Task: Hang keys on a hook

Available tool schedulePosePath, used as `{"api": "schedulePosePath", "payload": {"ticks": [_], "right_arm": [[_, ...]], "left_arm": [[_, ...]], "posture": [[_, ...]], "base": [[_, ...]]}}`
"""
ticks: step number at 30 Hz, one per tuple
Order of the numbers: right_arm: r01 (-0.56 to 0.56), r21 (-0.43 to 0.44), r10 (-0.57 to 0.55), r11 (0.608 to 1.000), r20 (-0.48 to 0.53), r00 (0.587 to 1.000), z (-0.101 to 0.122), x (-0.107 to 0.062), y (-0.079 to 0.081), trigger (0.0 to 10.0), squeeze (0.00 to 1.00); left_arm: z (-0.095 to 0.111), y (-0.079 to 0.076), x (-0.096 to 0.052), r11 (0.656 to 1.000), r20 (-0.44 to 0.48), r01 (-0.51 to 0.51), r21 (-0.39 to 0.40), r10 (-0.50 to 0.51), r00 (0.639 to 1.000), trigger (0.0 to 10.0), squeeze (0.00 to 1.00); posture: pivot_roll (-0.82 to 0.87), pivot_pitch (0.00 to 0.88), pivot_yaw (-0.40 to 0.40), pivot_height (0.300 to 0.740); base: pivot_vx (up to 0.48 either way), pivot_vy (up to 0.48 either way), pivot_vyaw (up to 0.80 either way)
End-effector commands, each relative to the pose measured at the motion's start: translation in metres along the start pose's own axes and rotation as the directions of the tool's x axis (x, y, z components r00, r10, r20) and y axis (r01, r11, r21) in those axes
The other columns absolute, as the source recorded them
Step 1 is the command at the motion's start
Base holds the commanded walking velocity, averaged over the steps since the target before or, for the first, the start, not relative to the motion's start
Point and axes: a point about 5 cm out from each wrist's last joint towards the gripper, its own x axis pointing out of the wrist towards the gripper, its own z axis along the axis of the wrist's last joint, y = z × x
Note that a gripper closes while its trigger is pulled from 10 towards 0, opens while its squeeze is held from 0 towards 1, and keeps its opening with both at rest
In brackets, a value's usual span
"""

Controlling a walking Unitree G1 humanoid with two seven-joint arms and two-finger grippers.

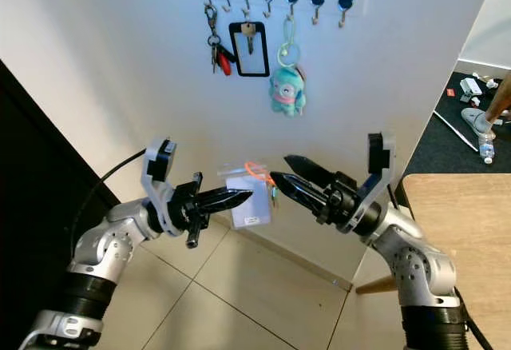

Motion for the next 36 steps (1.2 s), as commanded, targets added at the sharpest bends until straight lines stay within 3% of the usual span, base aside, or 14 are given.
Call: {"api": "schedulePosePath", "payload": {"ticks": [1, 3, 5, 9, 15, 22, 36], "right_arm": [[-0.047, 0.008, 0.047, 0.999, 0.023, 0.999, 0.004, 0.002, 0.007, 10.0, 0.0], [-0.1, 0.033, 0.098, 0.994, 0.061, 0.993, 0.009, 0.001, 0.014, 10.0, 0.0], [-0.156, 0.057, 0.154, 0.986, 0.034, 0.987, 0.005, -0.001, 0.022, 10.0, 0.0], [-0.163, 0.069, 0.165, 0.984, -0.025, 0.986, -0.003, -0.003, 0.025, 10.0, 0.0], [-0.067, 0.071, 0.079, 0.995, -0.184, 0.98, -0.025, -0.011, 0.015, 10.0, 0.0], [0.018, 0.048, -0.005, 0.999, -0.26, 0.965, -0.037, -0.014, 0.006, 10.0, 0.0], [0.038, 0.01, -0.034, 0.999, -0.235, 0.971, -0.038, -0.002, 0.0, 10.0, 0.0]], "left_arm": [[0.001, 0.0, -0.002, 1.0, -0.018, -0.001, 0.007, 0.002, 1.0, 0.0, 0.0], [0.002, 0.002, -0.003, 1.0, -0.014, -0.024, 0.016, 0.024, 1.0, 0.0, 0.0], [0.004, 0.006, -0.004, 0.998, -0.002, -0.063, 0.028, 0.063, 0.998, 0.0, 0.0], [0.005, 0.01, -0.005, 0.994, 0.007, -0.098, 0.042, 0.098, 0.995, 0.0, 0.0], [0.01, 0.013, -0.007, 0.991, 0.023, -0.124, 0.058, 0.122, 0.992, 0.0, 0.0], [0.011, 0.013, -0.006, 0.991, 0.023, -0.119, 0.061, 0.117, 0.993, 0.0, 0.0], [0.007, 0.008, -0.001, 0.996, 0.009, -0.071, 0.049, 0.071, 0.997, 0.0, 0.0]], "posture": [[-0.16, 0.049, 0.091, 0.74], [-0.16, 0.05, 0.09, 0.74], [-0.16, 0.051, 0.093, 0.74], [-0.16, 0.051, 0.093, 0.74], [-0.16, 0.051, 0.092, 0.74], [-0.16, 0.051, 0.093, 0.74], [-0.16, 0.049, 0.094, 0.74]], "base": [[0.0, 0.0, 0.0], [0.0, 0.0, 0.0], [0.0, 0.0, 0.0], [0.0, 0.0, 0.0], [0.0, 0.0, 0.0], [0.0, 0.0, 0.0], [0.0, 0.0, 0.0]]}}
